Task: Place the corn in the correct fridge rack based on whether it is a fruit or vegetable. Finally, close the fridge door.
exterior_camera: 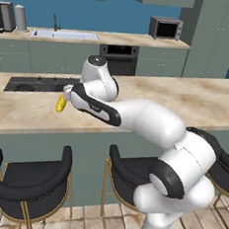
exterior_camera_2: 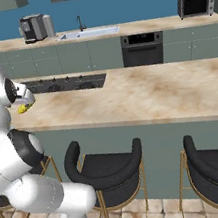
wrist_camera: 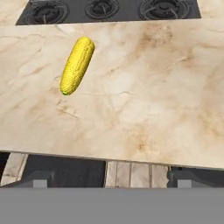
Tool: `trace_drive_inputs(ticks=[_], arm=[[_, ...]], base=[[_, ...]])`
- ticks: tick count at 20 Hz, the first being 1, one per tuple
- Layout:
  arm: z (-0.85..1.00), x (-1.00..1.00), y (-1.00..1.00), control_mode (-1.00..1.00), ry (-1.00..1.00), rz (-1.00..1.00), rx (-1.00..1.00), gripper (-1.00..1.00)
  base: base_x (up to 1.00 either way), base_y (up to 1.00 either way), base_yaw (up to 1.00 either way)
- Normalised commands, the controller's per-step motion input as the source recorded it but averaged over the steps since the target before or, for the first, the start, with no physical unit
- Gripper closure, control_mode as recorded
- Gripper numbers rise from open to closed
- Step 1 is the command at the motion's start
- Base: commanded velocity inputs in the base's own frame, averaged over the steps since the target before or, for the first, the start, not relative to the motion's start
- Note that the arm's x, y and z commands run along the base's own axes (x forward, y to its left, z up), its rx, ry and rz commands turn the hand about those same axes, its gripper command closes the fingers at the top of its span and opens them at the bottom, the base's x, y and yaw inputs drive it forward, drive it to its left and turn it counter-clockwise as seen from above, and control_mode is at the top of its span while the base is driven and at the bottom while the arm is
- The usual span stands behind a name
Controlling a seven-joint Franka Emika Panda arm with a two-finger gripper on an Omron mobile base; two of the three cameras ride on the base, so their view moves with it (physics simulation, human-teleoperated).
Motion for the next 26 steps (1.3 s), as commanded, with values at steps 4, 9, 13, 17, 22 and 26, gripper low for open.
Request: trace_drive_inputs(ticks=[4, 9, 13, 17, 22, 26], arm=[[-0.21, 0.48, 0.50, -1.00, 0.00, 0.00, 0.00, -1.00], [-0.29, 0.33, 0.39, -1.00, 0.00, 0.00, 0.00, -1.00], [-0.37, 0.19, 0.23, -1.00, 0.00, 0.00, 0.00, -1.00], [-0.39, 0.11, 0.03, -1.00, 0.00, 0.00, 0.00, -1.00], [-0.29, 0.12, 0.04, -1.00, 0.00, 0.00, 0.00, -1.00], [-0.23, 0.16, 0.08, -1.00, 0.00, 0.00, 0.00, -1.00]], base=[[0.00, 0.00, 0.00], [0.00, 0.00, 0.00], [0.00, 0.00, 0.00], [0.00, 0.00, 0.00], [0.00, 0.00, 0.00], [0.00, 0.00, 0.00]])
